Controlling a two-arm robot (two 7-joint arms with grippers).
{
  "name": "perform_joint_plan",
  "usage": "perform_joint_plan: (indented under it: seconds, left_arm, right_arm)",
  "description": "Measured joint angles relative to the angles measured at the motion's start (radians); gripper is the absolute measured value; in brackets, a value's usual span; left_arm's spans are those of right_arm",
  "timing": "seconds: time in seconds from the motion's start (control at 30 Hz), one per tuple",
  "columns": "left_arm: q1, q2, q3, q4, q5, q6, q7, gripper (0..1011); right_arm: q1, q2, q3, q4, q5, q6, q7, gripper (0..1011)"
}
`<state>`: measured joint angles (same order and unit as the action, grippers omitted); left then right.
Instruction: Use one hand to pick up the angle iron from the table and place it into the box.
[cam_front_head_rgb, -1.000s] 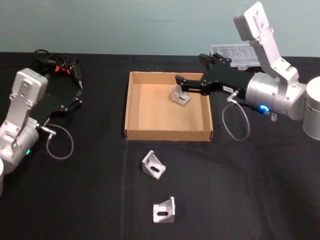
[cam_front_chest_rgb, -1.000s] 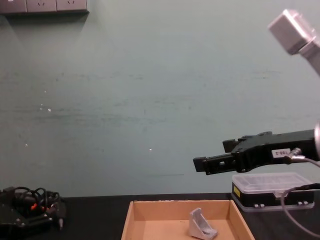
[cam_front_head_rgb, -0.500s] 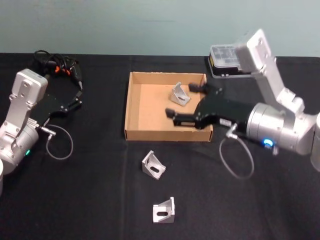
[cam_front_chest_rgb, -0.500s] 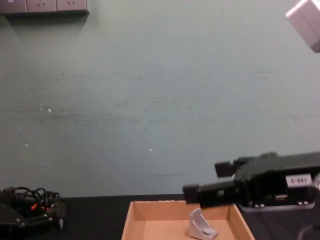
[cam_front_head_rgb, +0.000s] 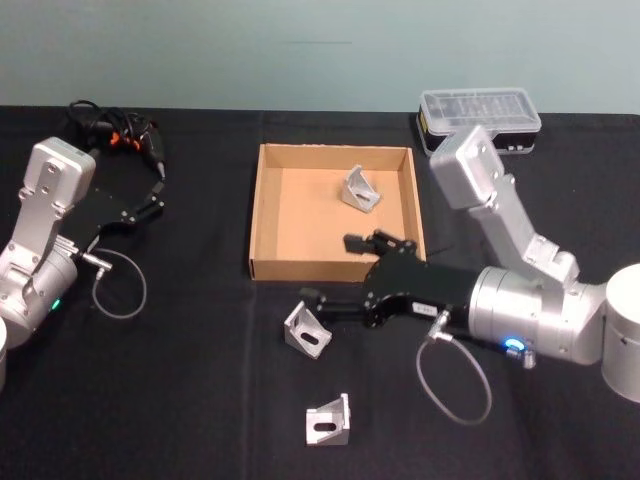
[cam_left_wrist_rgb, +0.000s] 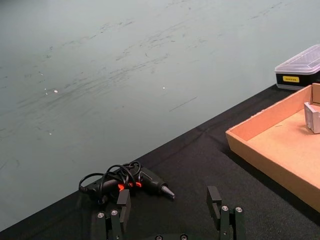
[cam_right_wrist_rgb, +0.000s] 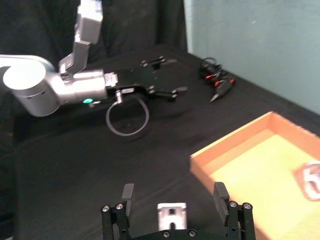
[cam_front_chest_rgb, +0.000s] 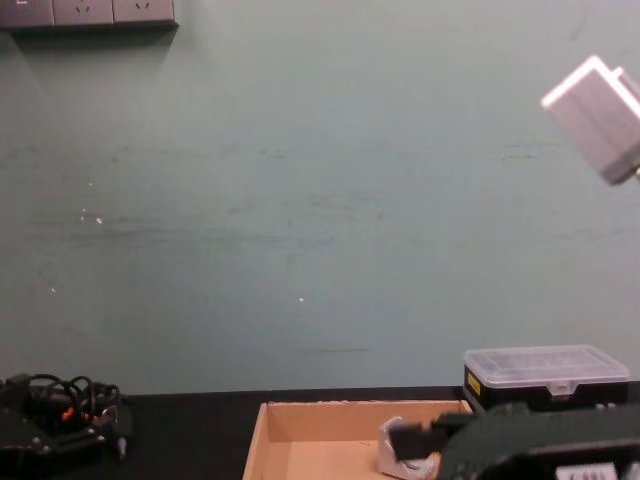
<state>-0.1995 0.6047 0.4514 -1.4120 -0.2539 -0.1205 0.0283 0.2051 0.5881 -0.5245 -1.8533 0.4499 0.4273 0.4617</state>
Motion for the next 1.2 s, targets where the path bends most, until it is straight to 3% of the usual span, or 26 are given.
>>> perform_joint_plan:
  seconds: [0.3, 0.57, 0.9, 1.2]
  left_arm:
    - [0.0, 0.0, 0.0, 0.0, 0.0, 0.0, 0.0, 1000]
    - [0.0, 0.0, 0.0, 0.0, 0.0, 0.0, 0.0, 1000]
    - [0.0, 0.0, 0.0, 0.0, 0.0, 0.0, 0.0, 1000]
    - [0.0, 0.0, 0.0, 0.0, 0.0, 0.0, 0.0, 1000]
  right_arm:
    - [0.002, -0.006, -0.063, 0.019, -0.016, 0.021, -0.001, 1003]
    - [0.016, -0.006, -0.091, 0.04, -0.061, 0.035, -0.012, 1003]
    - [0.025, -0.023, -0.104, 0.085, -0.118, 0.044, -0.015, 1003]
    - [0.038, -0.066, -0.105, 0.151, -0.149, 0.045, -0.013, 1003]
